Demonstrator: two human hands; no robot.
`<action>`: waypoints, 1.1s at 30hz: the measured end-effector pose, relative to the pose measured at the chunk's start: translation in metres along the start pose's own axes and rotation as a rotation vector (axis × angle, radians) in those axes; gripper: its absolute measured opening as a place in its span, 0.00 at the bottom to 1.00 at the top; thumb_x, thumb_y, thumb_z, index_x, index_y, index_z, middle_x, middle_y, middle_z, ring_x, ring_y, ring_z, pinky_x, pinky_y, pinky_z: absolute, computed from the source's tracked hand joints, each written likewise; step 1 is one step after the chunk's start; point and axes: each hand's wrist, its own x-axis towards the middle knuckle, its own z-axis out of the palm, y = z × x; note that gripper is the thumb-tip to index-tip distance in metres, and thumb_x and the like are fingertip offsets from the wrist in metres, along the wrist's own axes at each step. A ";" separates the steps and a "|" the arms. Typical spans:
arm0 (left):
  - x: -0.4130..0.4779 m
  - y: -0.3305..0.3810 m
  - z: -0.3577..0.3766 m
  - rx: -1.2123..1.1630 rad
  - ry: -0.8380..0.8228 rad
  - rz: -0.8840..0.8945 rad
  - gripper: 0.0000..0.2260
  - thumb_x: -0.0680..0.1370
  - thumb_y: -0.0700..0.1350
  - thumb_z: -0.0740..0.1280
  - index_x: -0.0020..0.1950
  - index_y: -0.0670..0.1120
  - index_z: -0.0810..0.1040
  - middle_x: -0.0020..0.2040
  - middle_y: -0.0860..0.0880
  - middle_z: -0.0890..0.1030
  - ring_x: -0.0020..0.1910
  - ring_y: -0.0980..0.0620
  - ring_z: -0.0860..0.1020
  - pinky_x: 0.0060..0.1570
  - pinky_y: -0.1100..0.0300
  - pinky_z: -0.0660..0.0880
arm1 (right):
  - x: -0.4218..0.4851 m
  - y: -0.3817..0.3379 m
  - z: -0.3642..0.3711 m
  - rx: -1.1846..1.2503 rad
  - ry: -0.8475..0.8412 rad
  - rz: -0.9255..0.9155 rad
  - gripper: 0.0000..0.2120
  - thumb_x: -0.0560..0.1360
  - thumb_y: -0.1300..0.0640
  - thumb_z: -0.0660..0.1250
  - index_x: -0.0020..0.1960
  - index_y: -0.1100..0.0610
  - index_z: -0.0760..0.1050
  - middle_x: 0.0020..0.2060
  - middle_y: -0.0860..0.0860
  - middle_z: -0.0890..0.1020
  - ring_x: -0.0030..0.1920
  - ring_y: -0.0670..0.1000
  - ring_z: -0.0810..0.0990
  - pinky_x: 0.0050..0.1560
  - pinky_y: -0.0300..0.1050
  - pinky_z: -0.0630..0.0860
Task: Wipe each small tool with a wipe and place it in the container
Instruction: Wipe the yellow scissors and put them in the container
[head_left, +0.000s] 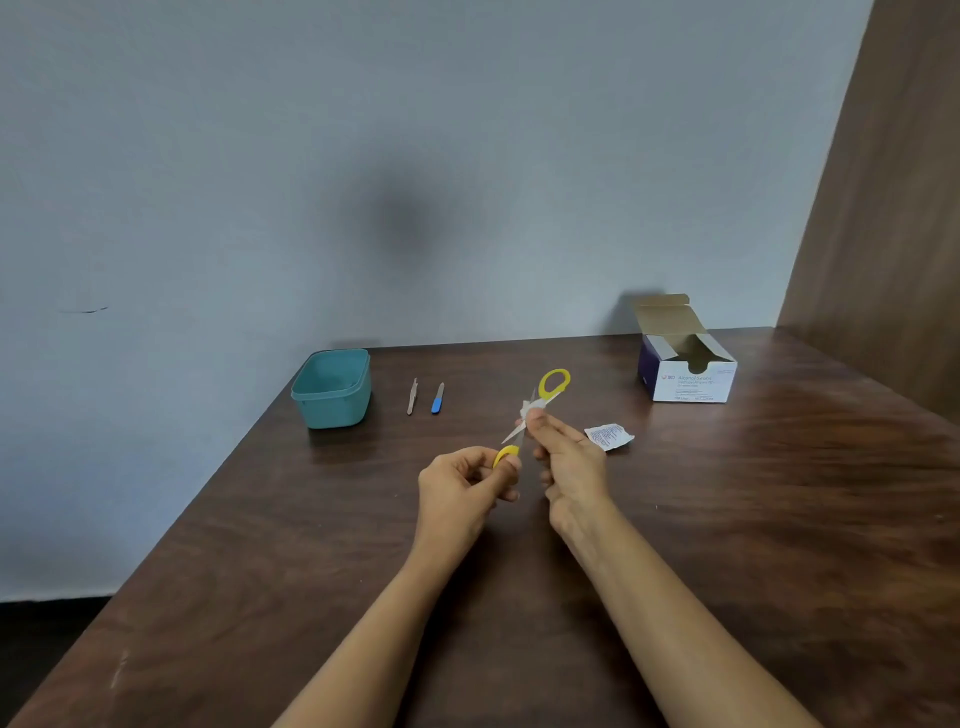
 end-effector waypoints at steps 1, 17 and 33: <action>0.000 0.000 0.001 -0.004 -0.001 -0.006 0.07 0.75 0.45 0.72 0.41 0.42 0.83 0.31 0.44 0.83 0.32 0.52 0.80 0.32 0.66 0.72 | 0.002 -0.002 -0.001 0.022 0.009 0.008 0.10 0.71 0.56 0.73 0.51 0.57 0.82 0.34 0.45 0.78 0.32 0.43 0.67 0.25 0.32 0.62; 0.002 0.006 0.000 -0.093 -0.118 -0.086 0.08 0.76 0.42 0.71 0.44 0.38 0.83 0.37 0.44 0.84 0.30 0.56 0.79 0.31 0.67 0.72 | 0.013 -0.018 -0.015 0.264 -0.065 0.074 0.03 0.75 0.52 0.69 0.46 0.51 0.78 0.37 0.44 0.76 0.31 0.42 0.66 0.30 0.35 0.60; 0.001 0.006 0.001 -0.220 -0.241 -0.247 0.08 0.77 0.44 0.69 0.44 0.39 0.83 0.36 0.46 0.82 0.28 0.58 0.77 0.28 0.69 0.68 | 0.018 -0.014 -0.016 0.329 -0.033 0.047 0.02 0.73 0.55 0.70 0.45 0.51 0.78 0.31 0.42 0.75 0.30 0.42 0.65 0.25 0.32 0.61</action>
